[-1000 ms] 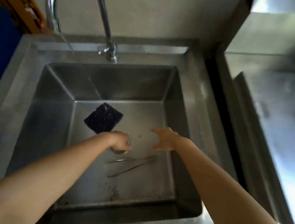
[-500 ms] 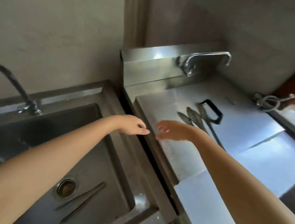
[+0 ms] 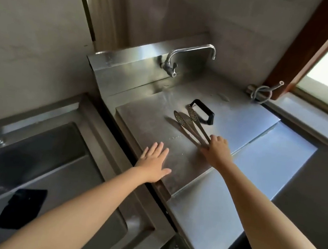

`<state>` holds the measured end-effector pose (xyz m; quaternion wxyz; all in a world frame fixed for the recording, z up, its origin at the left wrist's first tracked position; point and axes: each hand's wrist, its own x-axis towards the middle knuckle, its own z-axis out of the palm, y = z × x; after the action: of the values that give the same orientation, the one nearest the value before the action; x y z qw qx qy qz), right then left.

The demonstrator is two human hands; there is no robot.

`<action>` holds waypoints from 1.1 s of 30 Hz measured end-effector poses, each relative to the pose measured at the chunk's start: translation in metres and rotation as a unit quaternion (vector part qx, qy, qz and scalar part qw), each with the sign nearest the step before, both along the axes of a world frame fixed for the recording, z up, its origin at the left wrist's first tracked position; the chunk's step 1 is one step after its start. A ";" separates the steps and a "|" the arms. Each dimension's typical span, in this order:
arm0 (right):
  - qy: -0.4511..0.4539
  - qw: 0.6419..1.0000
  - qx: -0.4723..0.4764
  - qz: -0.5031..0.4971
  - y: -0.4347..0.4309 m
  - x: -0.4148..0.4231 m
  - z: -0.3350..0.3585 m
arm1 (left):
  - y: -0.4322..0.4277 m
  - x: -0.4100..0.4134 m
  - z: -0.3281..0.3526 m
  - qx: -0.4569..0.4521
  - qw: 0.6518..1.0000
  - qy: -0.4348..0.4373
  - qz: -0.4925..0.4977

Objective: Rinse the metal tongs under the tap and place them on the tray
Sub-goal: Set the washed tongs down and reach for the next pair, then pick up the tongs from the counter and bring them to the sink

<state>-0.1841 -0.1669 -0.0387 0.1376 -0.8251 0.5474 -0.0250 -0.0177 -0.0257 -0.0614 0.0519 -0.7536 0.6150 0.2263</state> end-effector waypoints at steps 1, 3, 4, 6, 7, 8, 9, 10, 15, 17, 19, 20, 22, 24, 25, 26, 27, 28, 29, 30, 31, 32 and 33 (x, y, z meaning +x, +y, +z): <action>-0.004 1.000 -0.008 -0.002 -0.001 0.001 -0.006 | 0.001 0.002 -0.002 -0.007 1.000 0.001 -0.005; -0.023 0.999 -0.029 -0.008 -0.002 0.002 -0.014 | 0.000 0.006 -0.004 -0.013 1.000 0.005 -0.017; -0.036 0.999 -0.037 -0.012 -0.002 0.004 -0.016 | 0.000 0.008 -0.003 -0.012 1.000 0.009 -0.022; -0.060 0.997 -0.046 -0.015 -0.001 0.008 -0.019 | 0.000 0.013 0.000 -0.008 0.999 0.020 -0.031; -0.070 0.996 -0.047 -0.014 0.000 0.011 -0.019 | 0.001 0.016 0.002 -0.006 0.999 0.028 -0.037; -0.078 0.996 -0.048 -0.012 0.002 0.015 -0.018 | 0.001 0.020 0.005 -0.005 0.998 0.036 -0.041; -0.089 0.995 -0.048 -0.006 0.005 0.020 -0.016 | 0.003 0.025 0.008 -0.006 0.998 0.045 -0.040; -0.104 0.994 -0.045 0.004 0.009 0.026 -0.012 | 0.004 0.030 0.011 -0.014 0.998 0.057 -0.027; -0.180 0.975 0.024 0.128 0.032 0.086 0.027 | 0.022 0.076 0.042 -0.138 0.933 0.262 0.205; -0.188 0.962 0.058 0.191 0.052 0.121 0.047 | 0.036 0.101 0.061 -0.206 0.830 0.414 0.311; -0.211 0.939 0.098 0.253 0.077 0.158 0.066 | 0.057 0.129 0.081 -0.299 0.725 0.505 0.360; -0.227 0.926 0.124 0.276 0.092 0.176 0.075 | 0.070 0.143 0.091 -0.340 0.684 0.525 0.375; -0.254 0.902 0.163 0.308 0.121 0.211 0.090 | 0.100 0.169 0.108 -0.409 0.598 0.554 0.410; -0.279 0.880 0.186 0.335 0.153 0.243 0.103 | 0.133 0.193 0.121 -0.476 0.512 0.560 0.445; -0.288 0.869 0.200 0.350 0.170 0.258 0.108 | 0.150 0.202 0.127 -0.503 0.476 0.557 0.459; -0.295 0.857 0.221 0.361 0.188 0.271 0.113 | 0.166 0.212 0.132 -0.524 0.446 0.554 0.469; -0.301 0.844 0.246 0.370 0.205 0.284 0.116 | 0.183 0.221 0.135 -0.539 0.416 0.557 0.475; -0.306 0.832 0.268 0.379 0.222 0.295 0.118 | 0.200 0.230 0.138 -0.552 0.388 0.563 0.476; -0.310 0.820 0.286 0.388 0.239 0.306 0.120 | 0.218 0.238 0.141 -0.564 0.365 0.571 0.472; -0.312 0.809 0.300 0.398 0.255 0.316 0.120 | 0.235 0.246 0.144 -0.575 0.352 0.578 0.461; -0.313 0.798 0.315 0.407 0.272 0.326 0.120 | 0.252 0.253 0.146 -0.585 0.347 0.581 0.447; -0.313 0.789 0.329 0.415 0.288 0.335 0.119 | 0.268 0.260 0.147 -0.595 0.345 0.582 0.434; -0.312 0.779 0.345 0.421 0.304 0.343 0.118 | 0.283 0.265 0.149 -0.603 0.339 0.584 0.424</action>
<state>0.1586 0.1368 0.0793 0.5726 -0.8181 0.0447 -0.0300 0.2476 0.2575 0.0873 -0.8924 -0.4150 0.0557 0.1681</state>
